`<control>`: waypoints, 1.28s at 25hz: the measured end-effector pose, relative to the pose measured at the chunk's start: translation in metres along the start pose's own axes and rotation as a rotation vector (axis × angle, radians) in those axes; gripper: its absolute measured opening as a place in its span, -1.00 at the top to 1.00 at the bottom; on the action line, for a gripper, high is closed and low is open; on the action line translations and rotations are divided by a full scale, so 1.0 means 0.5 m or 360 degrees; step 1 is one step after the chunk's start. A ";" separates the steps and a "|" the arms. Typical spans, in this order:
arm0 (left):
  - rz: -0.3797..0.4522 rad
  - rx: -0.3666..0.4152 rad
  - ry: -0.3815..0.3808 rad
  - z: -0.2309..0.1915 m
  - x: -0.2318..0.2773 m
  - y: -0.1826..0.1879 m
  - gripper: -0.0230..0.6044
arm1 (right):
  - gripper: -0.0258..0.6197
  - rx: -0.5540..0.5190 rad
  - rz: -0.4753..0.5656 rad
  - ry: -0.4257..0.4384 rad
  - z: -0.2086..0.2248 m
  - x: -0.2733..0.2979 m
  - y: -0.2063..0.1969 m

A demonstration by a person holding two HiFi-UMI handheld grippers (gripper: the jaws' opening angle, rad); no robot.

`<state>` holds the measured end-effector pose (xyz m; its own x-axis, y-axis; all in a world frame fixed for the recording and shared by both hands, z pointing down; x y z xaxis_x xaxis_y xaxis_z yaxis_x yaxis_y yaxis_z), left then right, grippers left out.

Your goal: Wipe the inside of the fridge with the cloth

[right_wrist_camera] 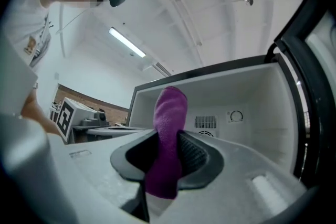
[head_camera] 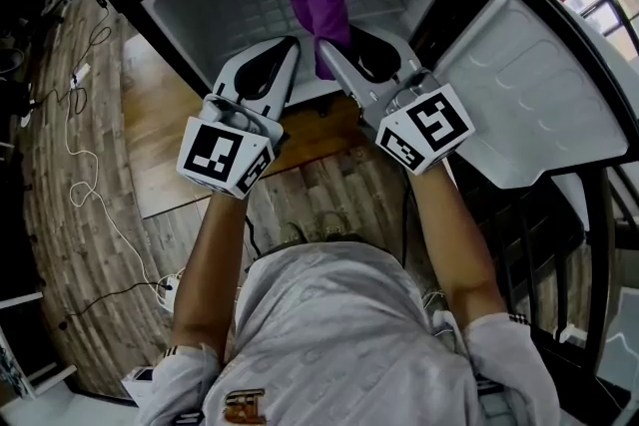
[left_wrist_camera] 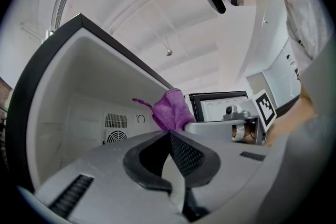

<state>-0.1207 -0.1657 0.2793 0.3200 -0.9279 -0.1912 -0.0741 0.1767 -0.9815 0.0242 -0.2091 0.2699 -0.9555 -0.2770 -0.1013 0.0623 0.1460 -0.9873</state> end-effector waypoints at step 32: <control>-0.0001 0.0029 0.0022 0.008 -0.049 0.003 0.93 | 0.59 -0.0029 0.0040 0.0043 -0.066 0.001 -0.015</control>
<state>-0.1250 -0.1413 0.2824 0.3071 -0.9325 -0.1903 -0.0567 0.1816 -0.9817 0.0136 -0.1791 0.2813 -0.9611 -0.2477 -0.1224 0.0813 0.1698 -0.9821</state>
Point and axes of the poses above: the fingertips, and each gripper's own axes: x forward along the fingers, z to its right, y out of its top, the point moved 8 cm from there along -x, backward along the fingers, and after that the axes turned 13 degrees about y, right-handed, at the moved point
